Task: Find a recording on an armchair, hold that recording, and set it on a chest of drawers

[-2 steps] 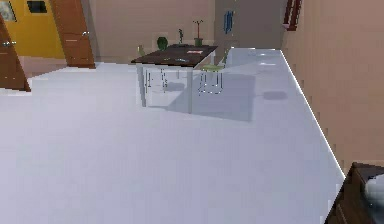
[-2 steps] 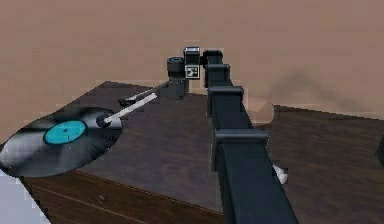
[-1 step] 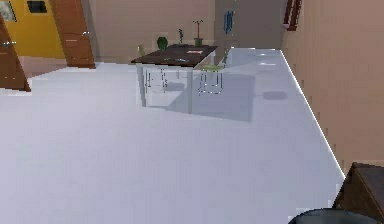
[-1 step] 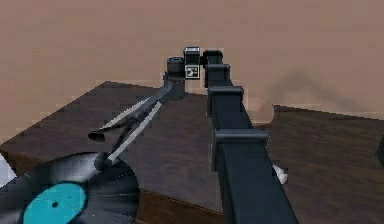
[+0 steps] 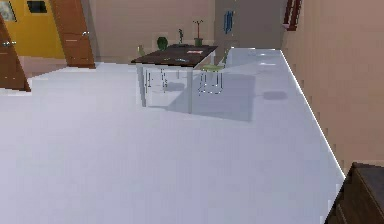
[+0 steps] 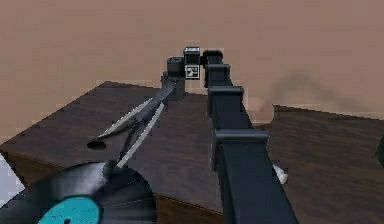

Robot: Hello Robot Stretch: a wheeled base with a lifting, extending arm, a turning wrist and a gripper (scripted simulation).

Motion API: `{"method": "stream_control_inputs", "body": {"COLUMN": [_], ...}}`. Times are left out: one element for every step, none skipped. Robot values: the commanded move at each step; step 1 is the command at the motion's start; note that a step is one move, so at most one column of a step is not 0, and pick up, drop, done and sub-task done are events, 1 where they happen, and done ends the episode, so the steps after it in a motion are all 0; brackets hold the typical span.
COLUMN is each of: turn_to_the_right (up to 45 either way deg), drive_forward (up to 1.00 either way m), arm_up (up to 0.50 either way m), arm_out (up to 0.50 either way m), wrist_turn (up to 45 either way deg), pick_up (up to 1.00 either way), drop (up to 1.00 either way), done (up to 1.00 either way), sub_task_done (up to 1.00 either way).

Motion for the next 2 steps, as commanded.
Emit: {"method": "stream_control_inputs", "body": {"turn_to_the_right": [0.0,42.0], "drive_forward": [0.0,0.0], "arm_up": [0.0,0.0], "arm_out": [-0.34,0.0], "wrist_turn": [0.0,0.0], "pick_up": [0.0,0.0], "drop": [0.0,0.0], "done": [0.0,0.0], "sub_task_done": [0.0,0.0]}}
